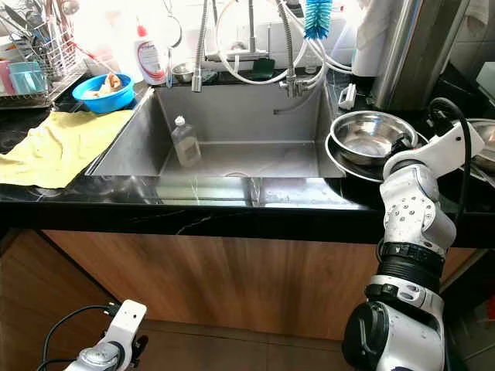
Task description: Kitchen organization
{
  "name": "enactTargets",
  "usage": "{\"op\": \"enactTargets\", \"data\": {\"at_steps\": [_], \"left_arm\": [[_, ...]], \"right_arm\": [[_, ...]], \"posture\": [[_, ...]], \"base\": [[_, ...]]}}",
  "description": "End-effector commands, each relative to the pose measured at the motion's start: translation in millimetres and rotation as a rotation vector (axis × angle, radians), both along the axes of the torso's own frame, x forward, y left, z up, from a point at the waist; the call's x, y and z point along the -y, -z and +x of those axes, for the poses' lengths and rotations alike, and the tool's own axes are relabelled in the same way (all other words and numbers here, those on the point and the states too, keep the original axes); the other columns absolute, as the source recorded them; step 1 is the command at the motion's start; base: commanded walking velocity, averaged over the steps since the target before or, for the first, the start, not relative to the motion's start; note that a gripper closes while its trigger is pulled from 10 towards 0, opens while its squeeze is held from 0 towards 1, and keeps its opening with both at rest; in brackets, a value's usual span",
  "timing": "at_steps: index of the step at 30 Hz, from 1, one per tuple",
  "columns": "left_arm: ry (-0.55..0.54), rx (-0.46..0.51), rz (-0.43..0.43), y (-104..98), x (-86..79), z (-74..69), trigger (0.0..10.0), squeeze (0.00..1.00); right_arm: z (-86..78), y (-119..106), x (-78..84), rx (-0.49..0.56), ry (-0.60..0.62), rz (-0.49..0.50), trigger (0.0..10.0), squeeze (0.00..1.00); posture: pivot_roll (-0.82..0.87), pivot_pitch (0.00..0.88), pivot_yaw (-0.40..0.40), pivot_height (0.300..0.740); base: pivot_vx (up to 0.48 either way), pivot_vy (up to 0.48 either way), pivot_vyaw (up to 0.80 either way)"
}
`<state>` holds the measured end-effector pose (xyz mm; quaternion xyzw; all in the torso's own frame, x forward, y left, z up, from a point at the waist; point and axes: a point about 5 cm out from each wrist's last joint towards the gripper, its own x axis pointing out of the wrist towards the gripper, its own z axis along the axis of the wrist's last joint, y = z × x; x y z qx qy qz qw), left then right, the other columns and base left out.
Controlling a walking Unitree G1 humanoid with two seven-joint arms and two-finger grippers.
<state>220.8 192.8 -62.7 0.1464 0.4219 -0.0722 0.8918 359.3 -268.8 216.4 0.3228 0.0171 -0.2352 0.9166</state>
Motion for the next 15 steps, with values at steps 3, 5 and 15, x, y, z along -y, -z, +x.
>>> {"op": "enactTargets", "data": {"at_steps": [3, 5, 15], "left_arm": [[-0.001, -0.022, 0.014, 1.4, -5.6, -3.2, 10.0, 0.00], [0.000, -0.023, 0.013, 1.5, -5.6, -3.4, 10.0, 0.00], [0.003, -0.028, 0.009, 1.9, -4.1, -3.6, 10.0, 0.00]], "right_arm": [[5.5, -0.3, -8.7, -0.006, -0.026, 0.029, 0.0, 0.00], [5.9, -1.0, -9.1, -0.004, -0.027, 0.030, 0.0, 0.00], [6.3, -3.2, -8.4, 0.003, -0.016, 0.033, 0.0, 0.00]], "posture": [[-0.13, 0.000, 0.094, 0.740], [-0.13, 0.000, 0.094, 0.740], [-0.13, 0.000, 0.094, 0.740]], "base": [[0.000, 0.000, 0.00], [0.000, 0.000, 0.00], [0.000, 0.000, 0.00]]}}
